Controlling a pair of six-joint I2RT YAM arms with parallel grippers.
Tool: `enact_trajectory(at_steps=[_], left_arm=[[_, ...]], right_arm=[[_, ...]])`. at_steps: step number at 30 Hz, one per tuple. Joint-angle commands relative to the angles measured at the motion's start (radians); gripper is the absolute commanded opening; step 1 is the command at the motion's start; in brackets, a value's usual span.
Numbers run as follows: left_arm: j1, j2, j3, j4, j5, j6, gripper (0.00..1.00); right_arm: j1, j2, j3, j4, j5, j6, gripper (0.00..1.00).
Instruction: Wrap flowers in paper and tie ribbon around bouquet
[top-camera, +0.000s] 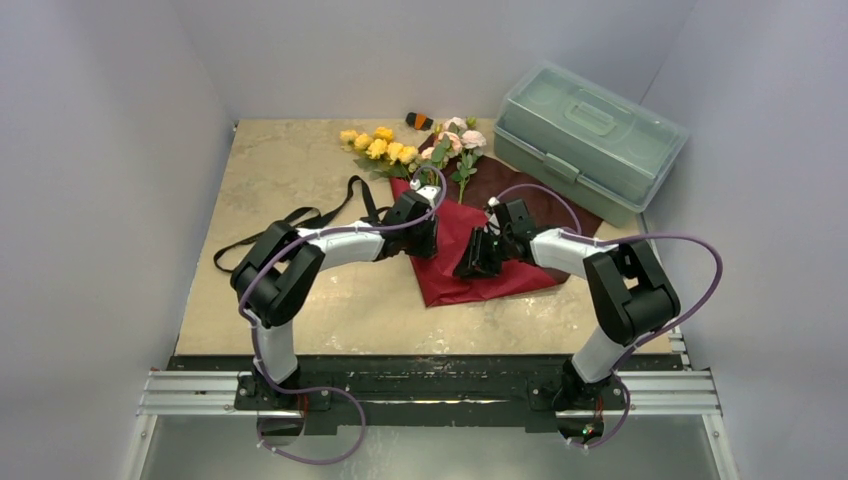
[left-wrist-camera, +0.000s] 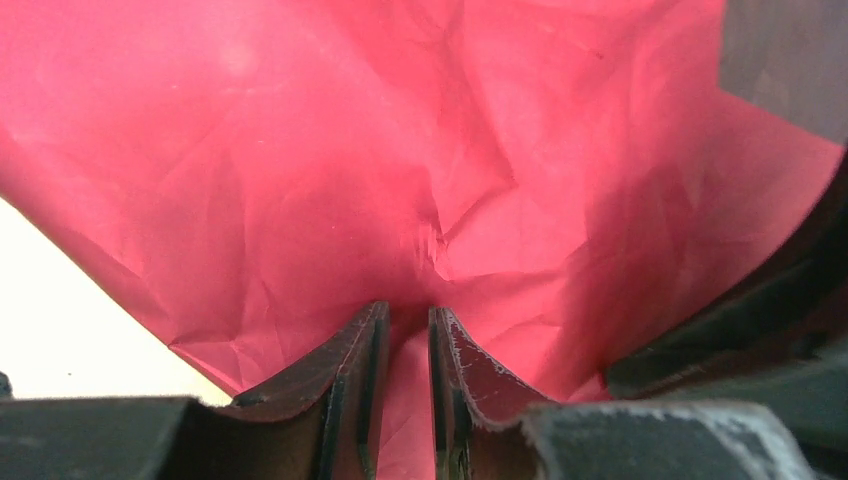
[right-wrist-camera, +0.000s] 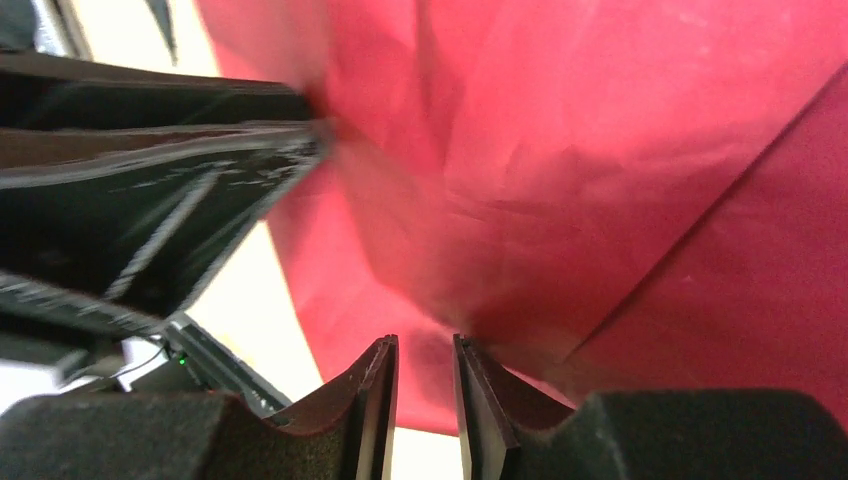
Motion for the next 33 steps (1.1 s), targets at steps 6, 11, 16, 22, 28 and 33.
enact_trajectory(at_steps=[6,11,16,22,28,33], left_arm=[[0.007,0.021,-0.031,0.101,0.031,0.005,0.24],[0.012,0.027,-0.02,0.089,0.04,0.005,0.24],[0.018,0.022,-0.025,0.089,0.048,-0.002,0.25],[0.028,0.007,-0.023,0.093,0.072,-0.015,0.26],[0.038,-0.056,0.027,0.011,0.071,0.024,0.44],[0.037,-0.144,0.067,-0.109,0.075,0.128,0.58]], right_arm=[[0.055,-0.034,0.165,-0.007,-0.153,-0.037,0.35],[0.143,0.029,0.152,0.052,-0.139,0.007,0.34],[0.16,0.085,0.05,0.234,-0.166,0.118,0.31],[0.159,0.16,0.0,0.294,-0.188,0.112,0.29],[0.158,0.212,-0.016,0.307,-0.178,0.103,0.28],[0.156,0.229,-0.008,0.305,-0.175,0.104,0.28]])
